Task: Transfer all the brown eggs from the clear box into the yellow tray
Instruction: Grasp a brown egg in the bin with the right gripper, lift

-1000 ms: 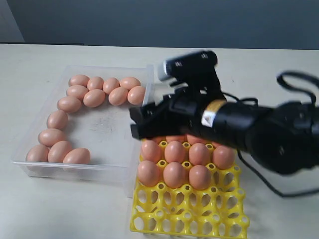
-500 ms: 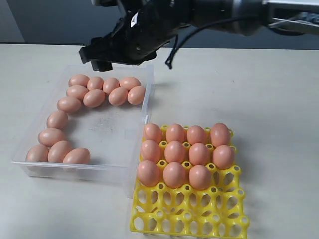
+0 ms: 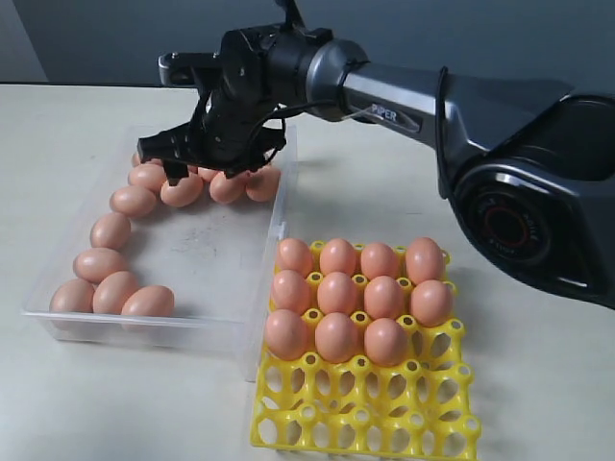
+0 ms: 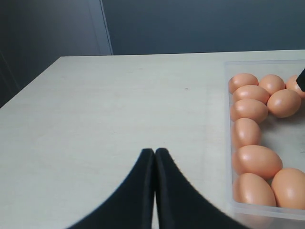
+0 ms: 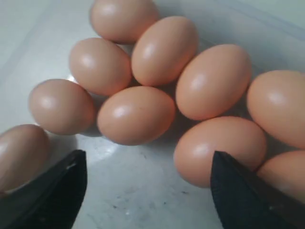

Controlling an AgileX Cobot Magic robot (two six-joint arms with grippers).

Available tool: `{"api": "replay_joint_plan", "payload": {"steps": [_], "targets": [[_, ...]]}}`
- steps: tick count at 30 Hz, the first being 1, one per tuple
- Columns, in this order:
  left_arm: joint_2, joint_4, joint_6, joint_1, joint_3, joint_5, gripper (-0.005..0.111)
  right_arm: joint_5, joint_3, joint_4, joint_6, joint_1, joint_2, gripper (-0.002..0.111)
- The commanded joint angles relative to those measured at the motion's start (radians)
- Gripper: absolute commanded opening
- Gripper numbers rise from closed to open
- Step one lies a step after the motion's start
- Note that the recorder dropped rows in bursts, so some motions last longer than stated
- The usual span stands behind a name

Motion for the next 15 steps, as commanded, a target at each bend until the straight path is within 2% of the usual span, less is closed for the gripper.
{"api": "replay_joint_plan", "payload": {"steps": [1, 15], "targets": [[-0.005, 0.000, 0.000, -0.005, 0.004, -0.011, 0.000, 0.028, -0.017, -0.097, 0.061, -0.008, 0.016, 0.069], [-0.005, 0.000, 0.000, -0.005, 0.004, -0.011, 0.000, 0.018, -0.017, -0.114, 0.129, -0.018, 0.086, 0.069]]}}
